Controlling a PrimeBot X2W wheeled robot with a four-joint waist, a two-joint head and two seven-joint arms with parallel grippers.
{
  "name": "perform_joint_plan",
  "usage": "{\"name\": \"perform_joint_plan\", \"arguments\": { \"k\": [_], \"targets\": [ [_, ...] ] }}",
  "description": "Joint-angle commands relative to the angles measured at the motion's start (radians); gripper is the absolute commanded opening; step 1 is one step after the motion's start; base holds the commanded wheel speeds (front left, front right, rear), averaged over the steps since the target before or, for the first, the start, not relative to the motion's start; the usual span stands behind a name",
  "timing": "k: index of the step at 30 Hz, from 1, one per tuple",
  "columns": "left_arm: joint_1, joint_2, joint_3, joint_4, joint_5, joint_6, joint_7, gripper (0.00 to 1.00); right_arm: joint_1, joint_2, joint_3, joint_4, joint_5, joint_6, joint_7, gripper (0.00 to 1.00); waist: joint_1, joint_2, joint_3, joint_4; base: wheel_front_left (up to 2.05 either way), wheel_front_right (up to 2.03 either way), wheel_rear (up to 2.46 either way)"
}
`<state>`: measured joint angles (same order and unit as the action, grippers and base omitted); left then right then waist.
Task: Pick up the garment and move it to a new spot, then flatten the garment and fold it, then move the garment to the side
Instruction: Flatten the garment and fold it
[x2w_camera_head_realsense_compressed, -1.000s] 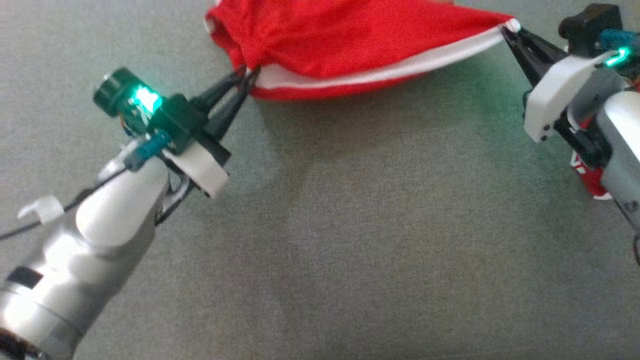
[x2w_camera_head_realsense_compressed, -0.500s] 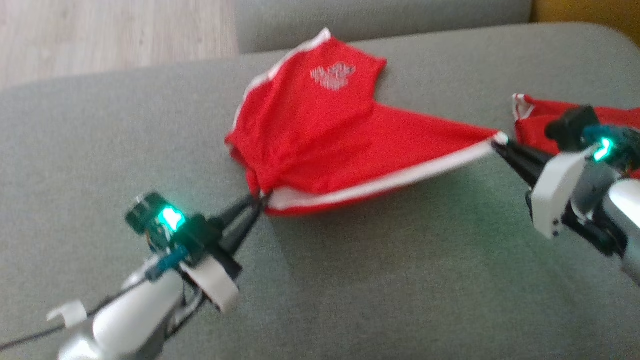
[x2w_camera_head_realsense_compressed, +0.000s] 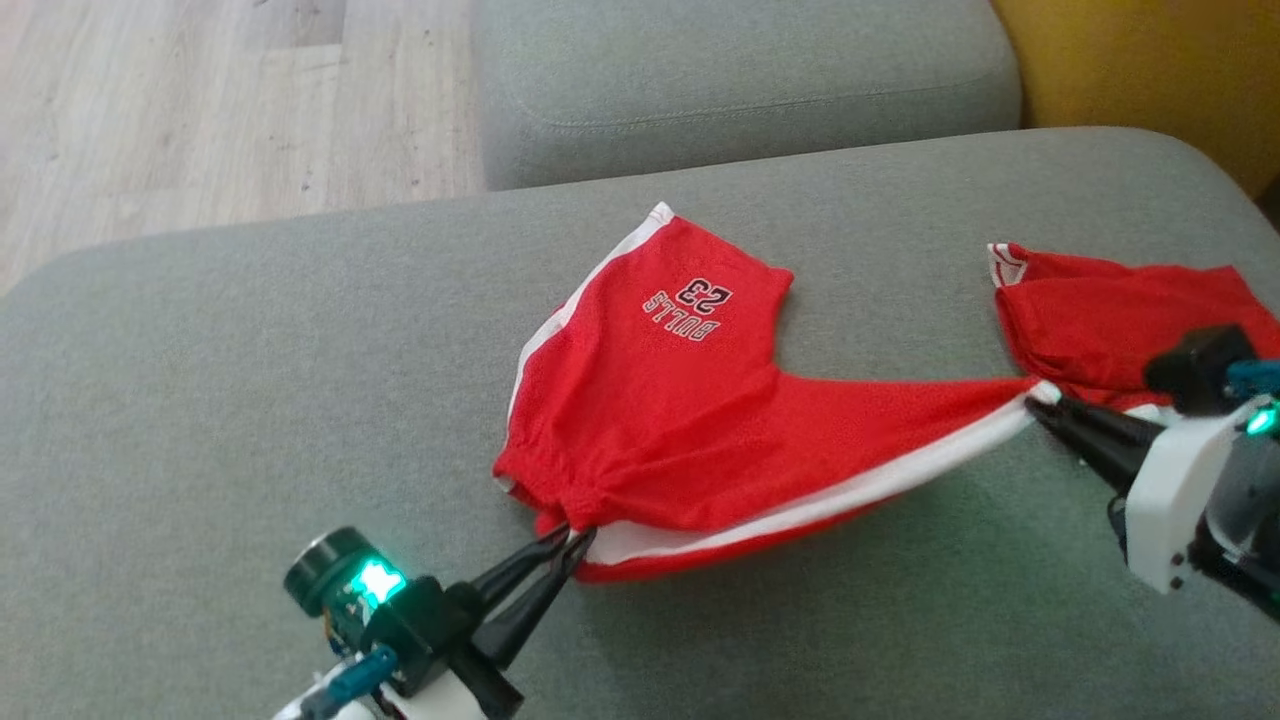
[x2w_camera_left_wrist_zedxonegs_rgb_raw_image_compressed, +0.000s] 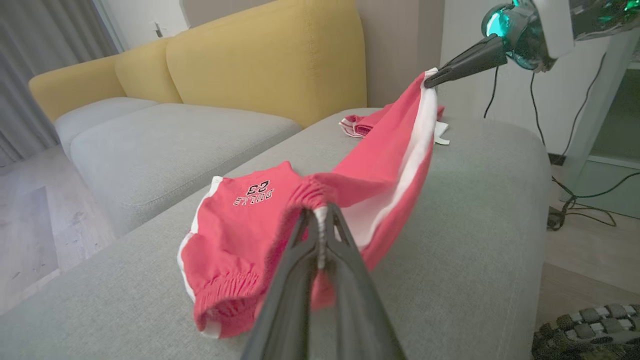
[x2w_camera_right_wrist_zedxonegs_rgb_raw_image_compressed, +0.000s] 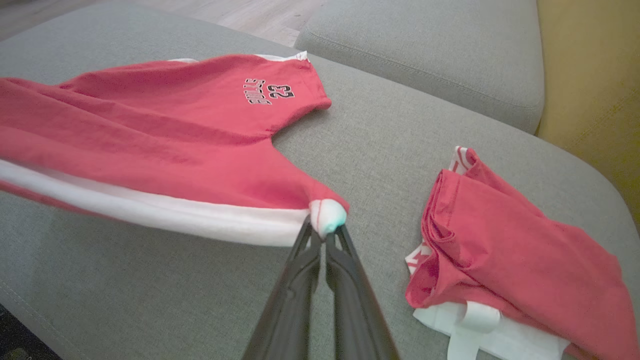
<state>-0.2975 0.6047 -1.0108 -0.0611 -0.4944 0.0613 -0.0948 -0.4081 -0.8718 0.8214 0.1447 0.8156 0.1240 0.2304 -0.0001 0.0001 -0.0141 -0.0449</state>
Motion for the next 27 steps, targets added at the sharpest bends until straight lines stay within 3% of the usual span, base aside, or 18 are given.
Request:
{"name": "perform_joint_plan", "arguments": {
  "k": [1,7,13,17,27],
  "targets": [
    [-0.059,0.038,0.049,-0.036,-0.003,0.008,0.003,0.0,-0.003,-0.036,-0.037,-0.033,-0.016,0.007,0.003,0.0,0.0001,-0.0001,0.005,0.007,0.0,0.0,0.0],
    [-0.123,0.033,0.077,-0.059,0.001,0.018,0.031,0.0,-0.001,0.015,-0.184,-0.073,-0.098,0.007,0.051,0.0,0.0001,-0.0001,0.065,0.041,0.0,0.0,0.0],
    [-0.208,0.006,0.105,-0.007,0.002,0.013,0.044,0.0,-0.095,0.077,-0.268,-0.073,-0.198,0.007,0.099,0.0,0.0001,-0.0001,0.162,0.081,0.0,0.0,0.0],
    [-0.258,-0.021,0.117,0.039,0.001,0.007,0.043,0.0,-0.191,0.112,-0.265,-0.048,-0.244,0.007,0.128,0.0,0.0001,-0.0001,0.223,0.109,0.0,0.0,0.0],
    [-0.374,-0.112,0.112,0.18,0.022,-0.008,0.031,0.0,-0.456,0.164,-0.099,0.14,-0.283,0.007,0.129,0.0,0.0001,-0.0001,0.331,0.2,0.0,0.0,0.0]
  ]
}}
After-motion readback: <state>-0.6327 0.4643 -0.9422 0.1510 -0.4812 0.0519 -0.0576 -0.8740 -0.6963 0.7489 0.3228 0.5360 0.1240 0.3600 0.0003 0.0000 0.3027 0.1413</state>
